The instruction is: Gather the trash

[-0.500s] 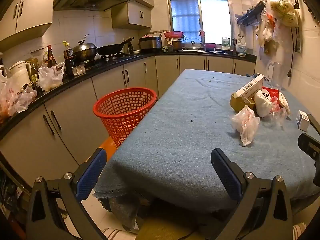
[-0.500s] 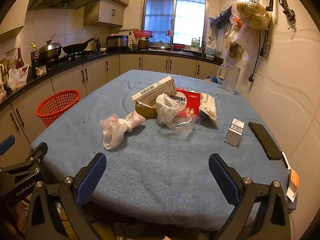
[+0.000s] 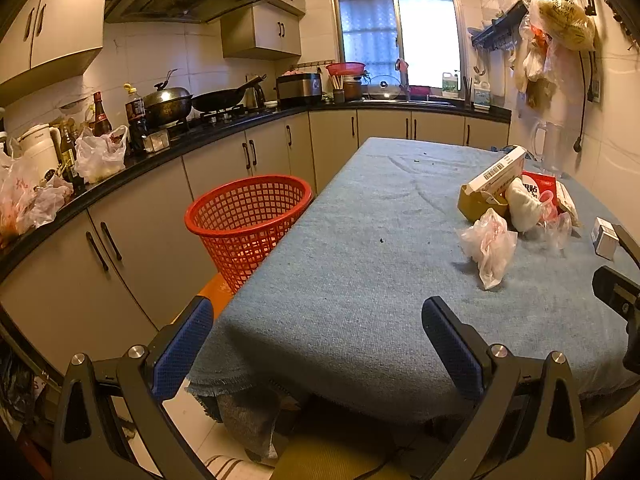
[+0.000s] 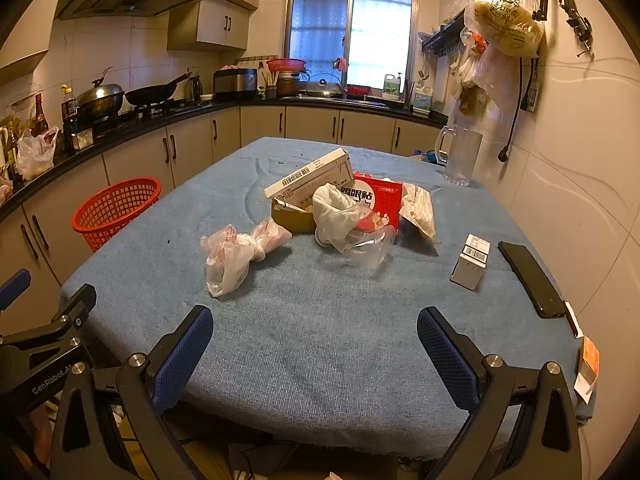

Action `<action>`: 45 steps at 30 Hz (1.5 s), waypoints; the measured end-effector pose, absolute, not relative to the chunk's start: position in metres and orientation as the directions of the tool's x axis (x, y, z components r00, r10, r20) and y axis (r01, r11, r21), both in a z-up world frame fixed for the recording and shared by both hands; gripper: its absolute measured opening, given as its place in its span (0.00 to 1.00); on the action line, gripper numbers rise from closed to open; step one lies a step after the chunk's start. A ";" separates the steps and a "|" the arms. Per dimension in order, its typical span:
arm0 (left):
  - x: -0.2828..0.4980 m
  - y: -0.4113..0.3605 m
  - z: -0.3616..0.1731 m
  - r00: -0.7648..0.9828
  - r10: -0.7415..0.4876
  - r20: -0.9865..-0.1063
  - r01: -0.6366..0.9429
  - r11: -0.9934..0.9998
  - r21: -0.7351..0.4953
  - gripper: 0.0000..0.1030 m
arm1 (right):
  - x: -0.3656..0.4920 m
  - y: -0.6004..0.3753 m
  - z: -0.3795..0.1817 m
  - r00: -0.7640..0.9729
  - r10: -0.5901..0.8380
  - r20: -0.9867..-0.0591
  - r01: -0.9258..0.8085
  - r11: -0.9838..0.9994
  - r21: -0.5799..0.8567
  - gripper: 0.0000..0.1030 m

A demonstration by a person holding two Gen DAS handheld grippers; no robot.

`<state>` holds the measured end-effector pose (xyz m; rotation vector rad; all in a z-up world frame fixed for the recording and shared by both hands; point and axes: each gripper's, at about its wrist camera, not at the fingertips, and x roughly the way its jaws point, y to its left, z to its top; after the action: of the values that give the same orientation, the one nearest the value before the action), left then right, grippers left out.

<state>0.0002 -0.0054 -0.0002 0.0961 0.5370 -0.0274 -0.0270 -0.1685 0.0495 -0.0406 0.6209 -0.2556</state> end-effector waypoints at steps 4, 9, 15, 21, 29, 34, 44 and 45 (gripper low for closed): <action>-0.002 -0.009 0.003 0.865 0.000 -0.502 0.048 0.995 0.083 1.00 | -0.027 -0.168 0.049 0.783 -0.248 -0.570 0.224 0.968 -0.114 1.00; -0.002 -0.009 0.004 0.868 0.000 -0.496 0.047 0.996 0.081 1.00 | -0.027 -0.169 0.049 0.782 -0.247 -0.572 0.224 0.968 -0.113 1.00; -0.004 -0.006 0.005 0.863 -0.007 -0.506 0.061 0.994 0.091 1.00 | -0.028 -0.169 0.048 0.779 -0.244 -0.578 0.222 0.969 -0.109 1.00; -0.001 -0.009 0.004 0.829 -0.010 -0.559 0.077 0.992 0.096 1.00 | -0.028 -0.172 0.045 0.771 -0.237 -0.592 0.224 0.970 -0.097 1.00; 0.002 -0.012 -0.002 0.834 -0.043 -0.549 0.094 0.993 0.065 1.00 | -0.025 -0.177 0.041 0.761 -0.236 -0.605 0.224 0.970 -0.097 1.00; 0.007 -0.019 -0.003 0.824 -0.074 -0.562 0.117 0.992 0.041 1.00 | -0.021 -0.183 0.038 0.751 -0.236 -0.617 0.231 0.969 -0.089 1.00; 0.065 -0.043 -0.001 0.681 -0.240 -0.692 0.280 0.958 -0.058 0.99 | -0.020 -0.240 0.044 0.733 -0.250 -0.633 0.321 0.947 -0.002 0.97; 0.070 -0.046 0.001 0.661 -0.264 -0.702 0.299 0.951 -0.077 0.99 | -0.020 -0.246 0.043 0.729 -0.242 -0.640 0.324 0.946 0.010 0.96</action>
<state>0.0698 -0.0464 0.0005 0.0466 0.7863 -0.3185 -0.0200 -0.2458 0.0428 0.1242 0.6869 -0.3125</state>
